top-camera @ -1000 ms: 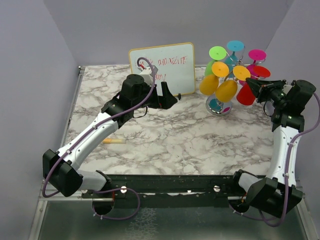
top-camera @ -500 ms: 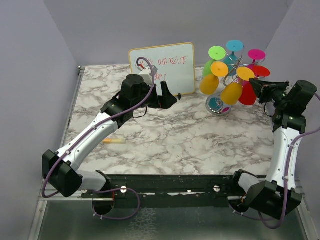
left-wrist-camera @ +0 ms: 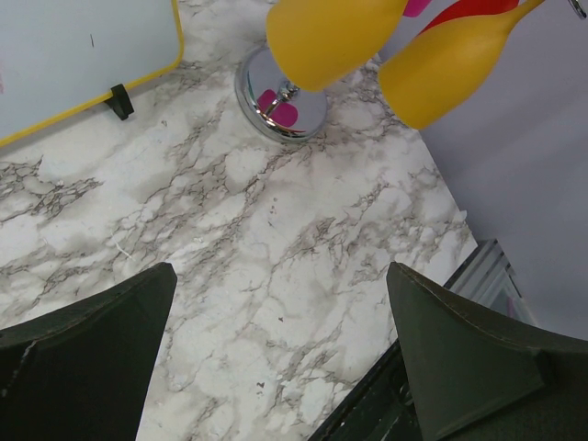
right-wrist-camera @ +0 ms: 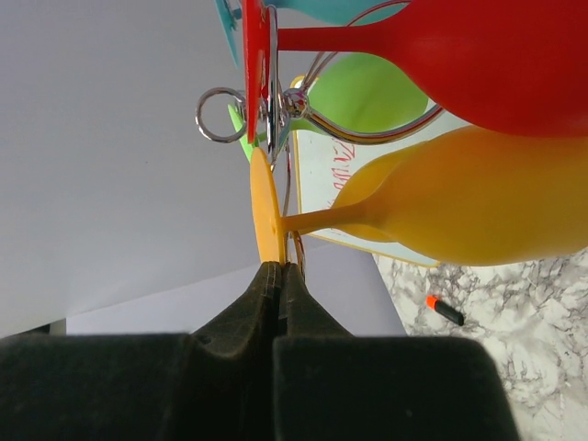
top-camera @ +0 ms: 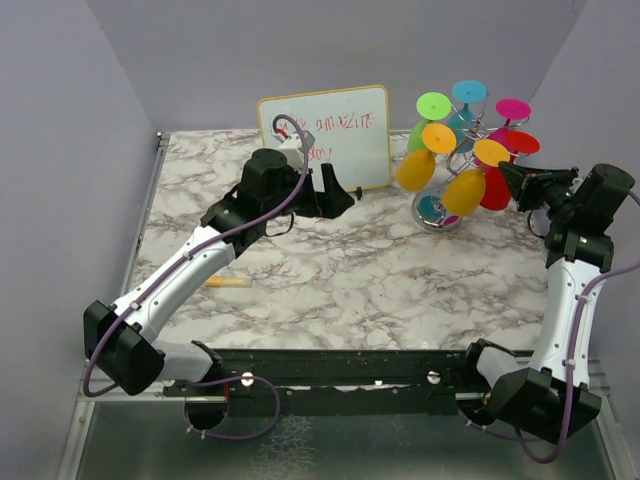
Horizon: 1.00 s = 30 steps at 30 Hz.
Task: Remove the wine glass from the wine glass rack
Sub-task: Pick up the wine glass from the wine rack.
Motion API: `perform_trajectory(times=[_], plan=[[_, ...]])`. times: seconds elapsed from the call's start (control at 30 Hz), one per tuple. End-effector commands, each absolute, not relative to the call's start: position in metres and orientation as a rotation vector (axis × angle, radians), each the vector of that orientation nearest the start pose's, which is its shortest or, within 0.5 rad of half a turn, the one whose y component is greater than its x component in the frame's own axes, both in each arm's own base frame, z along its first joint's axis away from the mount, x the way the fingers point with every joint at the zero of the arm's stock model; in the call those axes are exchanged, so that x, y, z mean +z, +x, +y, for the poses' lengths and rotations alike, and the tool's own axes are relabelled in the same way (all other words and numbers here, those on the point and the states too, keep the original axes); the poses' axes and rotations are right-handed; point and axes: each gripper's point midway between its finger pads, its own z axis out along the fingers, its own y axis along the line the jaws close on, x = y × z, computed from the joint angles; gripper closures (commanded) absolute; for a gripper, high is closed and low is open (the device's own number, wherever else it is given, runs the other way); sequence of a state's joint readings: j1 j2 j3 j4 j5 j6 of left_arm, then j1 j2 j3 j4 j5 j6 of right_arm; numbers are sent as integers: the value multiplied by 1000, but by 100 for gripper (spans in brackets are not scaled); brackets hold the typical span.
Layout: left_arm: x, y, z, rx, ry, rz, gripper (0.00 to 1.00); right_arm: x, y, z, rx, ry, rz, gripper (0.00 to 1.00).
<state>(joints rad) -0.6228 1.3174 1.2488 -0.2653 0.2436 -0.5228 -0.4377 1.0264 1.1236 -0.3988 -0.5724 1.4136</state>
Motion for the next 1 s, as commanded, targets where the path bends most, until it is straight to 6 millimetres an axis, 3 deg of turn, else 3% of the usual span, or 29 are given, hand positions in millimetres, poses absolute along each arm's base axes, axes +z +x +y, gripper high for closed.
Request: perform_trajectory(times=[0.0, 0.3, 0.47, 0.97], plan=[[303, 292, -289, -1001, 293, 2001, 1, 371, 328, -9, 1202, 1279, 1506, 100], [303, 284, -281, -984, 293, 2008, 1, 370, 318, 4, 1252, 1255, 1556, 99], [302, 280, -275, -971, 285, 2006, 1, 379, 314, 1, 1198, 1223, 1539, 100], [307, 273, -274, -996, 295, 1998, 1, 372, 301, 2, 1150, 1274, 1555, 99]])
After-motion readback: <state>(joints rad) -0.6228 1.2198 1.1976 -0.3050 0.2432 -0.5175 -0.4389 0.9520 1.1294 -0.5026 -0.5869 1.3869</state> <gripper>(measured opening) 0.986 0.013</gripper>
